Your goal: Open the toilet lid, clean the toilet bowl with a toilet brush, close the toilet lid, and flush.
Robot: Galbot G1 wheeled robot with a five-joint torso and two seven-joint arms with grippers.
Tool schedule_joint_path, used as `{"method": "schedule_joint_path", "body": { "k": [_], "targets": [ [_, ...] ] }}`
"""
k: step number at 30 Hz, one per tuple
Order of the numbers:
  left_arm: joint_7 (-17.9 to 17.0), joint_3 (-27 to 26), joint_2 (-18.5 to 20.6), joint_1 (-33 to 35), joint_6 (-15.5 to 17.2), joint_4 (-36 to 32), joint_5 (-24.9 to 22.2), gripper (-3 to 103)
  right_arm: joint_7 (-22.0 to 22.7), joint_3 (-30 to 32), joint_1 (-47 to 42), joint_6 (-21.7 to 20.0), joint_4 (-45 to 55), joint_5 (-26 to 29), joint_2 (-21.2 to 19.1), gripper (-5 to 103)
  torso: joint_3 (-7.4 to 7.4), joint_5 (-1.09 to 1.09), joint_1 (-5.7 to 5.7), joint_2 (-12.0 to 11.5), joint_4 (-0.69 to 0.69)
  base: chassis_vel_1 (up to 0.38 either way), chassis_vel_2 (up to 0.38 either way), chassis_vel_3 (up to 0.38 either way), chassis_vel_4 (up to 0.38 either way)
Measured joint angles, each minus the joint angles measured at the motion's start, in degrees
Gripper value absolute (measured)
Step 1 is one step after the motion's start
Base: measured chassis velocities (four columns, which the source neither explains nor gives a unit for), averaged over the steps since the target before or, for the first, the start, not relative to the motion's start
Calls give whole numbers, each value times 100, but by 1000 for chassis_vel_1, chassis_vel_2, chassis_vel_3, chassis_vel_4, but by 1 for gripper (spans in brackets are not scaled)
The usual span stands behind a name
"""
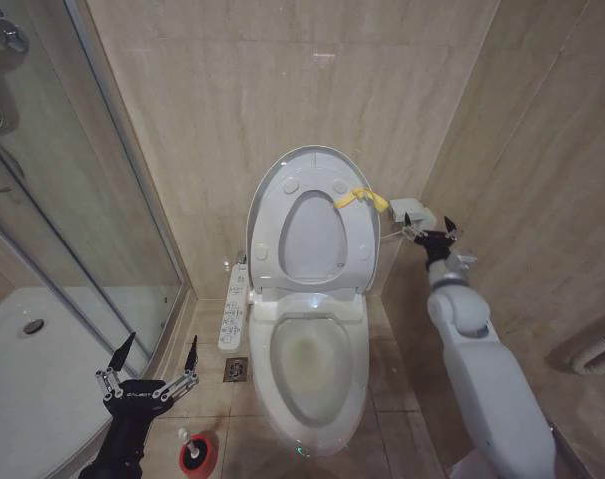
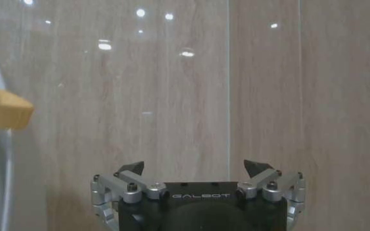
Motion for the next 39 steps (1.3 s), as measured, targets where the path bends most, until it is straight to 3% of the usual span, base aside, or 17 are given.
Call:
{"method": "schedule_joint_path", "body": {
  "k": [8, 14, 22, 31, 39],
  "targets": [
    [0, 0, 0, 0, 0, 0, 0, 100, 400, -130, 431, -212, -318, -1092, 451, 100, 0, 0, 0, 0, -1, 0, 0, 0, 0],
    [0, 0, 0, 0, 0, 0, 0, 100, 611, -286, 575, -230, -455, -1510, 660, 100, 0, -1, 0, 0, 0, 0, 0, 0, 0],
    [0, 0, 0, 0, 0, 0, 0, 100, 570, -495, 742, -61, -713, -1890, 769, 100, 0, 0, 0, 0, -1, 0, 0, 0, 0],
    [0, 0, 0, 0, 0, 0, 0, 100, 596, -747, 967, 111, -1053, -1914, 862, 100, 0, 0, 0, 0, -6, 0, 0, 0, 0],
    [0, 1, 0, 0, 0, 0, 0, 100, 470, -915, 720, 42, -528, -1402, 689, 100, 0, 1, 0, 0, -5, 0, 0, 0, 0]
  ]
}}
